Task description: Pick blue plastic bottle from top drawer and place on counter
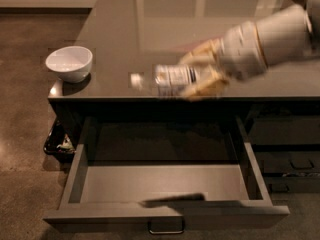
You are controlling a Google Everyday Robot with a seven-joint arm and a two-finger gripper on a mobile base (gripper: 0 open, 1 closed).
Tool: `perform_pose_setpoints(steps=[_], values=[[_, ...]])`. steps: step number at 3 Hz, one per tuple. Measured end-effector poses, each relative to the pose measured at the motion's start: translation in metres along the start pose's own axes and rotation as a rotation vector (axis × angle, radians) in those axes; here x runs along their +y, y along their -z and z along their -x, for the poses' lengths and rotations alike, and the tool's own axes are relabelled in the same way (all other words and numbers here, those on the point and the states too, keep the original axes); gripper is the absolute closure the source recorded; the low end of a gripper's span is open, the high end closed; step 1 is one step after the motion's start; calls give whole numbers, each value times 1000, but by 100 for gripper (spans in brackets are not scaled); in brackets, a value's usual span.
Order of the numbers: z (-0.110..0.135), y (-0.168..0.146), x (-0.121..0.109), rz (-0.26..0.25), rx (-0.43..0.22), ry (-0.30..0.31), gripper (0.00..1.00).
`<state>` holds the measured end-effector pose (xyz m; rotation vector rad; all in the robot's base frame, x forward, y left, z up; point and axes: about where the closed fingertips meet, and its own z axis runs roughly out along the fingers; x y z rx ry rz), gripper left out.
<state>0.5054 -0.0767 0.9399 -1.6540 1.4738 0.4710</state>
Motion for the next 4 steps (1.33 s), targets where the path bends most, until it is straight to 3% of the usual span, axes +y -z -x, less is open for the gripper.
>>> perform_pose_setpoints(steps=[1, 2, 3, 4], values=[[25, -4, -56, -1, 44, 84, 100], [20, -37, -100, 28, 82, 109, 100], [32, -43, -105, 27, 70, 129, 100], [5, -53, -97, 2, 77, 118, 100]])
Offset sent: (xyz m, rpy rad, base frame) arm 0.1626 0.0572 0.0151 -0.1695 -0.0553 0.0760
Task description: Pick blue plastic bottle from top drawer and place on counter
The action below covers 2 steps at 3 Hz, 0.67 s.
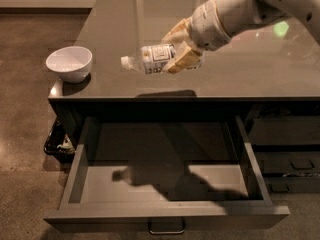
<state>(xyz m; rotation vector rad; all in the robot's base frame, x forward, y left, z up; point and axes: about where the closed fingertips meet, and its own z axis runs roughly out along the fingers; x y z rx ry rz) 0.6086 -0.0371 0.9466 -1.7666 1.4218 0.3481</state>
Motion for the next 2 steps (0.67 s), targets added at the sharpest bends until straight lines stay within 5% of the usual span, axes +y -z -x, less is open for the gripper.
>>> perform_pose_setpoints(steps=[2], values=[[-50, -45, -16, -90, 16, -34, 100]])
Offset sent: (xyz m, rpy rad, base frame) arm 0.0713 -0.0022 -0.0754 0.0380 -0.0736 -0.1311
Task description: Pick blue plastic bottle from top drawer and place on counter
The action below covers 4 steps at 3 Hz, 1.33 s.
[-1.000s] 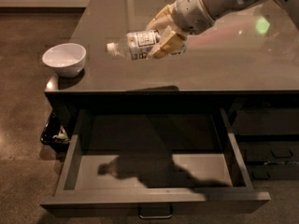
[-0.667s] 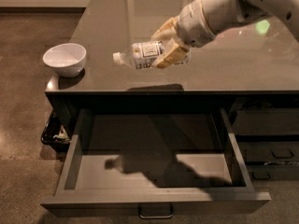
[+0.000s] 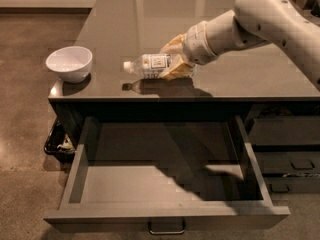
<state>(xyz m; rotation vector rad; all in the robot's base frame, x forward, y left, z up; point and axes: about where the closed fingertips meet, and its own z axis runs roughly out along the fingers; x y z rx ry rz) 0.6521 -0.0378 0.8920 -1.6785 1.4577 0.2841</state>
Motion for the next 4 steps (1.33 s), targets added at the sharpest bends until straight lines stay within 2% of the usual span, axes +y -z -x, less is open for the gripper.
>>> perform_pose_setpoints(steps=[1, 2, 3, 4], values=[[-4, -16, -7, 12, -35, -26, 100], [-1, -25, -5, 54, -92, -82, 100], [0, -25, -5, 58, -96, -85, 81], [0, -25, -5, 58, -96, -85, 58]])
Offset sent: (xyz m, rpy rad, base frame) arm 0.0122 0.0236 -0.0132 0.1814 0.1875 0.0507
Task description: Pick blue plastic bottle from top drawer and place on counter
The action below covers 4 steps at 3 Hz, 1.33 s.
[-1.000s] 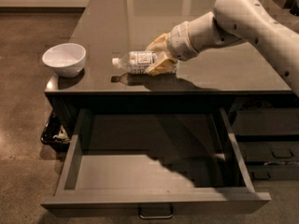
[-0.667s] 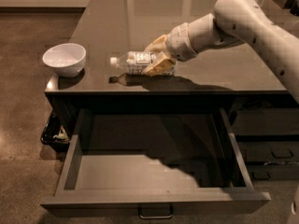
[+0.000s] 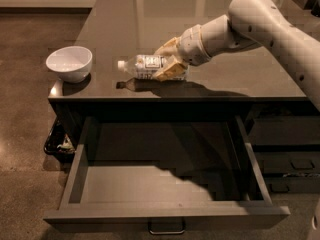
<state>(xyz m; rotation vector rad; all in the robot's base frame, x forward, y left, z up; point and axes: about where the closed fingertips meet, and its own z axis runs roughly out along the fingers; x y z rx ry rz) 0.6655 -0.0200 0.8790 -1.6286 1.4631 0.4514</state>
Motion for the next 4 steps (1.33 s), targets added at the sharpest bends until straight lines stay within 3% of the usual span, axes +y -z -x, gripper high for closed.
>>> perform_pose_setpoints(steps=[2, 3, 4], values=[[0, 0, 0, 0, 0, 0, 12], [0, 0, 0, 0, 0, 0, 0], [0, 0, 0, 0, 0, 0, 0]])
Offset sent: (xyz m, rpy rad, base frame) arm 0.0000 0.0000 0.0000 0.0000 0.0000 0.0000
